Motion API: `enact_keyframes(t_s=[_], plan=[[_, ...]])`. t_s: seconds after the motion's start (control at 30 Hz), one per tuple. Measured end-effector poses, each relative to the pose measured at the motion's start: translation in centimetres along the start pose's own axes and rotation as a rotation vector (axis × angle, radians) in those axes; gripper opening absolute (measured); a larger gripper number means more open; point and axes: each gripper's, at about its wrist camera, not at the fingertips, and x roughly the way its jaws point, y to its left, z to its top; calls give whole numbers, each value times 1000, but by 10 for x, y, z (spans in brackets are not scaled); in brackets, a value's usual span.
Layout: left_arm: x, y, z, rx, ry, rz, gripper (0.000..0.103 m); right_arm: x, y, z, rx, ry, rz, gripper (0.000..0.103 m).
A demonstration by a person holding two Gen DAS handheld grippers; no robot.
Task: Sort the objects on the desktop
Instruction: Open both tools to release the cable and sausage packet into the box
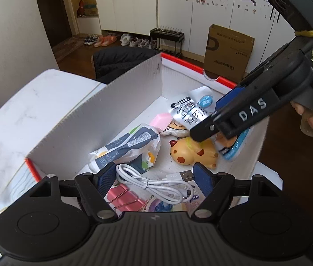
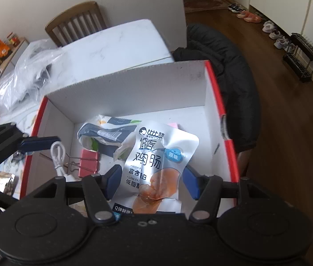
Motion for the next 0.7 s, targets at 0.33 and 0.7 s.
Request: enact_keyframes(t_s=[0.33,0.7], plan=[[27,1,0,35,57,-2,76,26,5,2,-58,54,-16,60],[43,2,-3,43,93,-4,76,39,3,7,-68,59,-32,60]])
